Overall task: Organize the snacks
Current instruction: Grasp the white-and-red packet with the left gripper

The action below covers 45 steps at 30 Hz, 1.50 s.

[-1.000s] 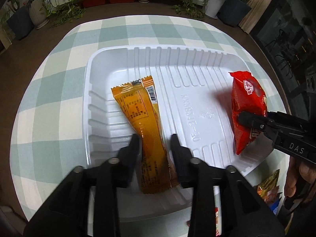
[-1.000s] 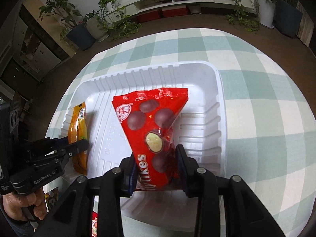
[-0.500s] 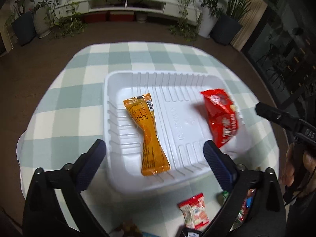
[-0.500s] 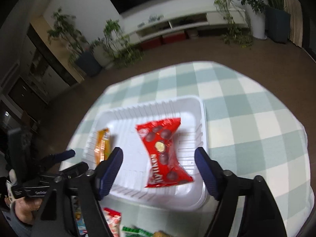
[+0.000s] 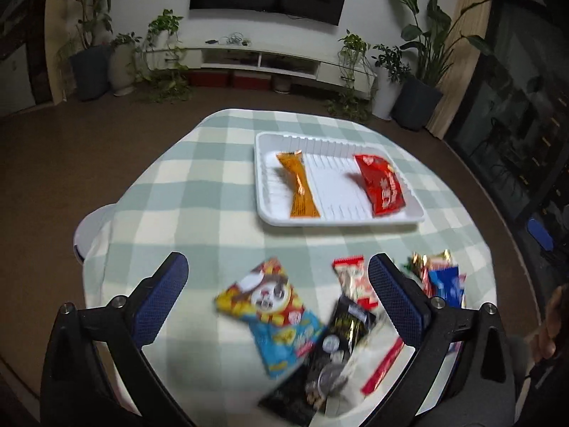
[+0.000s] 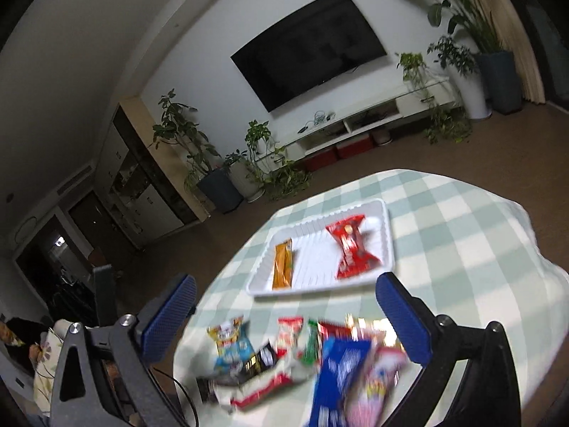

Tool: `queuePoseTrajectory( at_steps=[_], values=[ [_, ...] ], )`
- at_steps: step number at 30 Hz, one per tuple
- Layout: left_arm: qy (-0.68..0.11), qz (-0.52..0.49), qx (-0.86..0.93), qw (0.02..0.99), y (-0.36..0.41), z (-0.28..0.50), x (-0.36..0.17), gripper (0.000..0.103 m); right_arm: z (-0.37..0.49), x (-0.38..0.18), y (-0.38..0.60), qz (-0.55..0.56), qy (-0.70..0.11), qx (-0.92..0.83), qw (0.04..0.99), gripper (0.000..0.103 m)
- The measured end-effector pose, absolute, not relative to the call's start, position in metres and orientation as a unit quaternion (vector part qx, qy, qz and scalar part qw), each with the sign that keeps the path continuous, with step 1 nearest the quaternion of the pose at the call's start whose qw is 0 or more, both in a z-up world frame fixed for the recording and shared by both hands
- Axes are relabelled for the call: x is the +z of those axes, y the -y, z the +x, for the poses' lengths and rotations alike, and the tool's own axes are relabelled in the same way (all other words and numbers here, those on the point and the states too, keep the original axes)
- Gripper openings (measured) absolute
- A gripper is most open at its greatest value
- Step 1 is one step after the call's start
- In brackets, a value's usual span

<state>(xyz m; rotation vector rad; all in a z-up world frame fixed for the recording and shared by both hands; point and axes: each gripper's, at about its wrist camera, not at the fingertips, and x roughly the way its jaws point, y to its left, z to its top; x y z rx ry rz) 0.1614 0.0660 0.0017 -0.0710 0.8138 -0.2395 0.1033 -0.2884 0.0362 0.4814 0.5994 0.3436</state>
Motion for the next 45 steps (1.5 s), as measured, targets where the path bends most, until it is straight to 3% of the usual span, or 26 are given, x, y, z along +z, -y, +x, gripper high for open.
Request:
queuePoseTrajectory(
  at_steps=[4,8,10,12,24,31,45],
  values=[
    [-0.404,0.019,-0.137,0.904,-0.050,0.124,-0.015,0.103,0.063,0.018,0.278,0.214,-0.312,0.147,0.914,0.102],
    [-0.418,0.028,-0.159,0.894,-0.040,0.108,-0.033,0.100,0.038,-0.003,0.259,0.194,-0.339,0.148,0.909,0.092],
    [-0.427,0.036,-0.167,0.888,-0.034,0.107,-0.037,0.088,0.030,-0.012,0.248,0.173,-0.353,0.151,0.907,0.089],
    [-0.433,0.044,-0.172,0.884,-0.030,0.105,-0.038,0.085,0.027,-0.017,0.242,0.168,-0.358,0.153,0.906,0.086],
    [-0.440,0.065,-0.177,0.878,-0.020,0.107,-0.040,0.079,0.022,-0.015,0.234,0.150,-0.359,0.145,0.910,0.085],
    [-0.441,0.101,-0.203,0.868,0.001,0.103,-0.041,0.060,0.022,-0.018,0.238,0.136,-0.365,0.122,0.913,0.082],
    [-0.482,0.239,-0.238,0.808,0.059,0.111,-0.086,0.059,0.023,-0.035,0.251,0.120,-0.405,0.082,0.902,0.077]
  ],
)
